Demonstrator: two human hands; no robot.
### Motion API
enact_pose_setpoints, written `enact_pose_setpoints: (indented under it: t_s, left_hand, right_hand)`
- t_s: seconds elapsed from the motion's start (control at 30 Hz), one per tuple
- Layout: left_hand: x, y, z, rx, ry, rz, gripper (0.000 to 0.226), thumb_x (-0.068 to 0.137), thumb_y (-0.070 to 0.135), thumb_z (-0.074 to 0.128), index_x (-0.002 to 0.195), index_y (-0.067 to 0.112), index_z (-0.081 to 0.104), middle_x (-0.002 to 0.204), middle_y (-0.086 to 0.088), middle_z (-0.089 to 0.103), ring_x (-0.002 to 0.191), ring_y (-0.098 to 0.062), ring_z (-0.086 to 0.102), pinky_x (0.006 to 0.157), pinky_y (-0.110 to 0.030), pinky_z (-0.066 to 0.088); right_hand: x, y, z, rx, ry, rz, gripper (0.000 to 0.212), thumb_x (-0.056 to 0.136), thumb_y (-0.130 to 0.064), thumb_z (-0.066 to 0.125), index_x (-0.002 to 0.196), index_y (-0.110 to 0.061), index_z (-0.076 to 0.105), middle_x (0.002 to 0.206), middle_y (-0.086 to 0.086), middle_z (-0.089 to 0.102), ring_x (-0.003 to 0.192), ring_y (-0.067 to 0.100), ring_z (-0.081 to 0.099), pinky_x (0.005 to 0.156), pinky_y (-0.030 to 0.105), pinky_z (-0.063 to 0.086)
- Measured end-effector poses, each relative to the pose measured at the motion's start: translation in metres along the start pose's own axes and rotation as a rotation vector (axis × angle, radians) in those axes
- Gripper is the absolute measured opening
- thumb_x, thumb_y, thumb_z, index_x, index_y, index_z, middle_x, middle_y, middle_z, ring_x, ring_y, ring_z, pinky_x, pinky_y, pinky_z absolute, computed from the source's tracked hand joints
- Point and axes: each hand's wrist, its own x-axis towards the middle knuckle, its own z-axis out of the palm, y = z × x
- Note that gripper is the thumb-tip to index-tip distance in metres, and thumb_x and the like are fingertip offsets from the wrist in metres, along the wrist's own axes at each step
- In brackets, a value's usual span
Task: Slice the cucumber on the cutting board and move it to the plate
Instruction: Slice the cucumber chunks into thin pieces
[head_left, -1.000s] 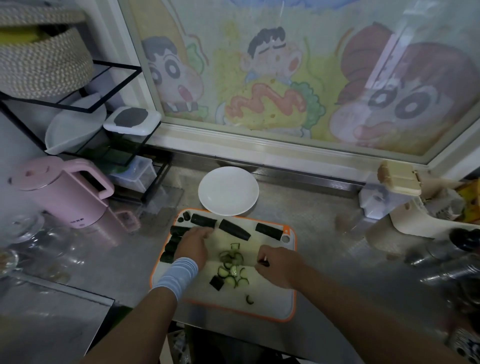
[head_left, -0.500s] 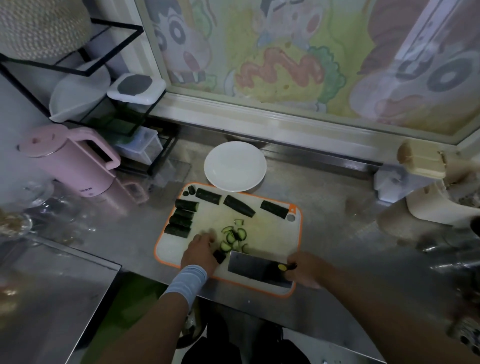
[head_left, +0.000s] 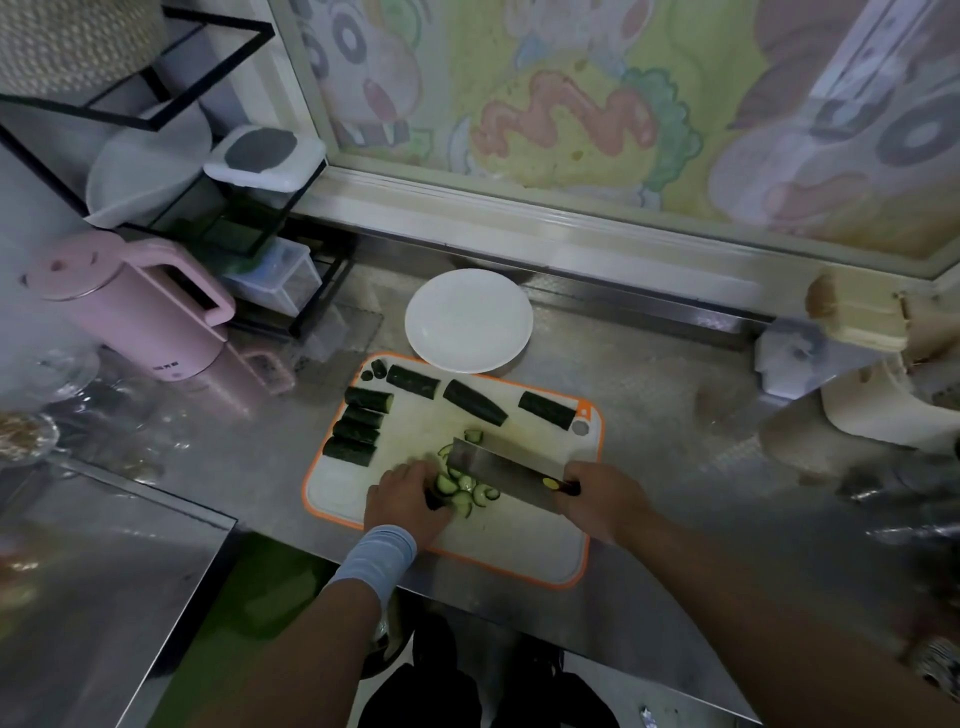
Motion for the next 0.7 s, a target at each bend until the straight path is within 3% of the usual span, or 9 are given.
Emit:
enact_pose_setpoints:
  t_s: [0.13,0.23,0.33,0.47,0.63,0.7]
  left_hand:
    - [0.006,0.005,0.001,0.129,0.063,0.075,0.055,0.062,0.061,0.063,0.108,0.034,0.051,0.108,0.007,0.054,0.104,-0.021,0.047,0.087,-0.036,0.033]
    - [0.013,0.008,-0.002,0.177,0.061,0.092,0.048,0.063,0.063,0.061,0.101,0.035,0.053,0.1,0.008,0.056,0.101,-0.02,0.05,0.086,-0.035,0.031]
    - [0.024,0.01,-0.009,0.14,0.073,0.037,0.04,0.068,0.06,0.062,0.097,0.034,0.052,0.092,0.008,0.06,0.099,-0.021,0.053,0.089,-0.036,0.031]
    - [0.038,0.011,-0.013,0.174,0.096,0.039,0.036,0.076,0.044,0.063,0.106,0.028,0.053,0.099,0.001,0.064,0.098,-0.024,0.057,0.09,-0.037,0.036]
    - [0.044,-0.018,-0.01,-0.188,-0.012,0.089,0.065,0.067,0.03,0.08,0.125,0.025,0.051,0.118,-0.001,0.056,0.105,-0.022,0.054,0.093,-0.036,0.045]
    - [0.037,-0.029,-0.01,-0.329,-0.012,0.056,0.055,0.076,0.022,0.074,0.126,0.024,0.051,0.122,-0.002,0.053,0.109,-0.021,0.053,0.096,-0.037,0.045]
  right_hand:
    - [0.0,-0.002,0.007,0.07,-0.012,0.029,0.019,0.082,-0.046,0.055,0.074,-0.029,0.051,0.075,-0.006,0.052,0.072,0.015,0.053,0.054,0.027,0.033]
    - [0.001,-0.001,0.011,0.095,0.01,0.052,0.021,0.082,-0.047,0.057,0.074,-0.028,0.051,0.079,-0.004,0.055,0.075,0.017,0.054,0.054,0.027,0.034]
    - [0.0,-0.001,0.012,0.096,0.003,0.043,0.021,0.081,-0.045,0.058,0.075,-0.026,0.052,0.078,-0.003,0.054,0.074,0.018,0.054,0.056,0.028,0.036]
    - [-0.004,-0.002,0.012,0.042,-0.045,0.045,0.026,0.08,-0.044,0.058,0.066,-0.026,0.045,0.07,-0.006,0.048,0.07,0.017,0.05,0.054,0.029,0.033]
    - [-0.008,-0.003,0.013,0.017,-0.08,0.057,0.025,0.081,-0.044,0.056,0.066,-0.026,0.046,0.072,-0.004,0.05,0.068,0.016,0.05,0.053,0.029,0.033]
    - [-0.008,-0.004,0.015,0.02,-0.089,0.069,0.024,0.081,-0.044,0.055,0.067,-0.027,0.047,0.072,-0.003,0.05,0.067,0.015,0.05,0.053,0.028,0.034]
